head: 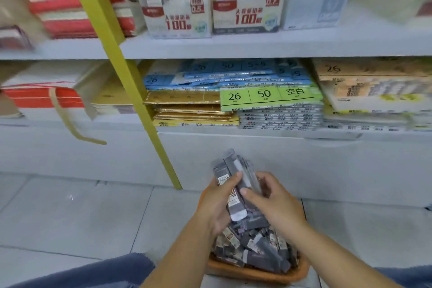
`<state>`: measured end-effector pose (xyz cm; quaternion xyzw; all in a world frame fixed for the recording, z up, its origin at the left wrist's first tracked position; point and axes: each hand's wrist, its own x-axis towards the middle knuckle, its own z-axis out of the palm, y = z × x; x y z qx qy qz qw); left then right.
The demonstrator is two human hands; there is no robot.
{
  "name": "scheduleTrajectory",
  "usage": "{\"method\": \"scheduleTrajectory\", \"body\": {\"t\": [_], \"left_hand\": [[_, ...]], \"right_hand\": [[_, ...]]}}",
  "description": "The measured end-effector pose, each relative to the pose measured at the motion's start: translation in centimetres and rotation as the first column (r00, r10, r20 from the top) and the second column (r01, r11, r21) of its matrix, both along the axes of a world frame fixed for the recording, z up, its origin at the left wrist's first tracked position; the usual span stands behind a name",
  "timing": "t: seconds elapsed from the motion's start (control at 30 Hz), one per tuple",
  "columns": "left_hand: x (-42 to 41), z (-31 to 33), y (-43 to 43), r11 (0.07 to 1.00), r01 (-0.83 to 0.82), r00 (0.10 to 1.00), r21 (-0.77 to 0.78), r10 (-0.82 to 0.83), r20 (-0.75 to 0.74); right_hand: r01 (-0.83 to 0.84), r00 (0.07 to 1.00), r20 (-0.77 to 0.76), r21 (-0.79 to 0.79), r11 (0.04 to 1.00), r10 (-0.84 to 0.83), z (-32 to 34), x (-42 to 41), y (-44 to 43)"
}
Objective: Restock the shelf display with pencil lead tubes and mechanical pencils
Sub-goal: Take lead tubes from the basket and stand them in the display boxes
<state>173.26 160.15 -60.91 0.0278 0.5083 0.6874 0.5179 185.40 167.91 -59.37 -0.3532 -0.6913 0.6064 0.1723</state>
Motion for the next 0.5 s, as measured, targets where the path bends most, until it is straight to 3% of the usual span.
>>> {"method": "scheduleTrajectory", "body": {"t": [0.1,0.4,0.5], "left_hand": [[-0.1,2.6,-0.3,0.999,-0.04,0.999,0.012,0.04,-0.032],[-1.9,11.1,0.4,0.998,0.034,0.976,0.043,-0.024,-0.215],[-2.9,13.8,1.0,0.995,0.073,0.966,0.073,-0.053,-0.252]], "right_hand": [[-0.016,1.0,-0.007,-0.041,0.999,0.016,2.7,-0.2,0.5],[-0.06,0.997,-0.04,0.131,0.99,0.066,11.6,-1.0,3.6],[-0.078,0.991,-0.105,0.074,0.994,0.085,14.1,-1.4,5.0]]}}
